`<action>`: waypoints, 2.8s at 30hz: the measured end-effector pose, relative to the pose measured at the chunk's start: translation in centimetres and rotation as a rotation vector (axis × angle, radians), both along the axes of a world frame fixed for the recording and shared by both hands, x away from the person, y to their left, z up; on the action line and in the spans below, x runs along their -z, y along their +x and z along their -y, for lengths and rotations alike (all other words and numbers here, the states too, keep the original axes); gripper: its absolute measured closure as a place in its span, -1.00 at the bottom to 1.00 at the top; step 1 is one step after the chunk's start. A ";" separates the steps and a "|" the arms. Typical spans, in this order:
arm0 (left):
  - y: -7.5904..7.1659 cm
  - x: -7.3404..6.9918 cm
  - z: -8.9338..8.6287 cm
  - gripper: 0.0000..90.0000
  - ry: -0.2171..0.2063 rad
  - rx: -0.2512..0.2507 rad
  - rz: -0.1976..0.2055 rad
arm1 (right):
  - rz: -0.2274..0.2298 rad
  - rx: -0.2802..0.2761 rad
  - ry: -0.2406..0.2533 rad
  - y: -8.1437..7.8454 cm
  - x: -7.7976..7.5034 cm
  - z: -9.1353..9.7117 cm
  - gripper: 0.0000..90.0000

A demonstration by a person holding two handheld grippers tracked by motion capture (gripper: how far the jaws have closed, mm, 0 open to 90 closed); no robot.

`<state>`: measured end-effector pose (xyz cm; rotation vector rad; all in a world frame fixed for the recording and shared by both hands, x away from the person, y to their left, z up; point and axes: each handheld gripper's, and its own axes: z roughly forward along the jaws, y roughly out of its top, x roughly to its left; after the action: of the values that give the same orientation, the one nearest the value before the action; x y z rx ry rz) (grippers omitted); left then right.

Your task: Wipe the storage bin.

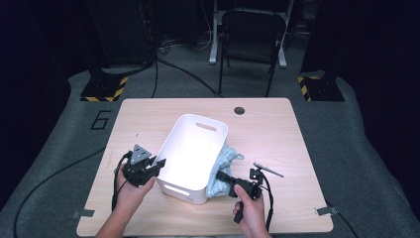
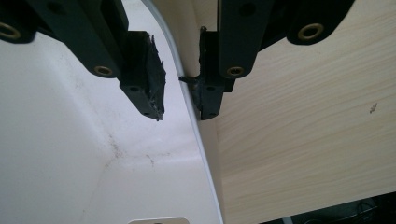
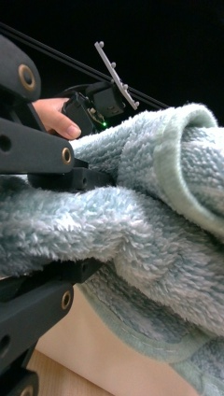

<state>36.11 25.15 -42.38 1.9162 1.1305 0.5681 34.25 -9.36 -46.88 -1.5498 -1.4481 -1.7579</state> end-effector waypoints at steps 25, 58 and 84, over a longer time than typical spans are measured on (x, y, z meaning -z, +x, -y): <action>-0.3 0.0 0.0 0.54 0.002 -0.025 -0.015 | -0.219 0.045 -0.124 0.3 7.6 -1.1 0.50; 0.1 0.2 0.8 -0.11 -0.046 0.056 -0.090 | -0.232 0.041 -0.137 0.7 7.2 0.4 0.44; -0.7 0.4 1.5 -0.13 -0.104 -0.053 -0.092 | -0.161 0.100 -0.004 0.5 3.3 0.4 0.52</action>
<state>35.44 23.62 -42.82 1.8441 1.2483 0.4443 34.72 -9.72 -50.22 -1.7495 -1.3181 -1.6418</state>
